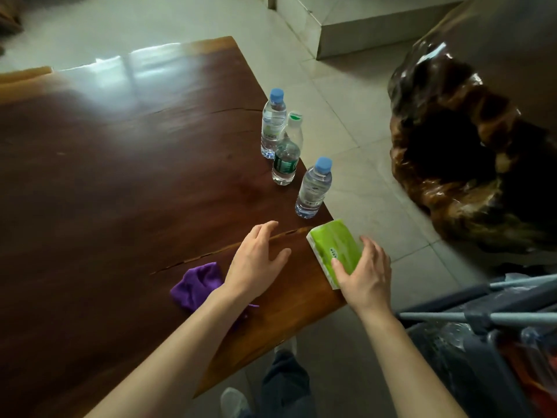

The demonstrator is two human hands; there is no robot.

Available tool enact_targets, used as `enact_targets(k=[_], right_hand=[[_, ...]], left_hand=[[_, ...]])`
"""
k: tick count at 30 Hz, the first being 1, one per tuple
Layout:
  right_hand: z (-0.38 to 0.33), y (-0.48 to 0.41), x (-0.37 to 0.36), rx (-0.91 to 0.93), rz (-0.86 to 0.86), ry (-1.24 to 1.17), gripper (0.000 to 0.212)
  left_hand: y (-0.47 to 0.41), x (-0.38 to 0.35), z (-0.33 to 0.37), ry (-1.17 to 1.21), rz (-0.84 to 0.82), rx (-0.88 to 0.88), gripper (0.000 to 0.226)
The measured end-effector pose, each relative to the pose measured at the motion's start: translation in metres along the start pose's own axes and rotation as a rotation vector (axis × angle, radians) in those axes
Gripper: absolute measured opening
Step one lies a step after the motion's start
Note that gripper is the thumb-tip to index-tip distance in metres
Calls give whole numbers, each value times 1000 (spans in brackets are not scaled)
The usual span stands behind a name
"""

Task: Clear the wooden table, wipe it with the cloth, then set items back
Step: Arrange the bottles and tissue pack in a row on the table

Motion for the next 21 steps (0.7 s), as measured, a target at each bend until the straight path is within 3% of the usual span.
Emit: enact_targets(k=[9, 21], right_hand=[[15, -21, -54, -42, -184, 79, 117], [29, -29, -78, -85, -242, 78, 116]], left_hand=[[-79, -40, 9, 77, -36, 93, 99], [-141, -76, 15, 427, 49, 242, 90]])
Point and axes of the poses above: each hand's wrist, its own y-axis away from the middle knuckle, its own x-axis out of the back of the hand, z = x × y, the point moved 9 cm from there along -y, towards the middle knuckle, and after that the axes turned 1 degree about z, right-handed, at the moved point
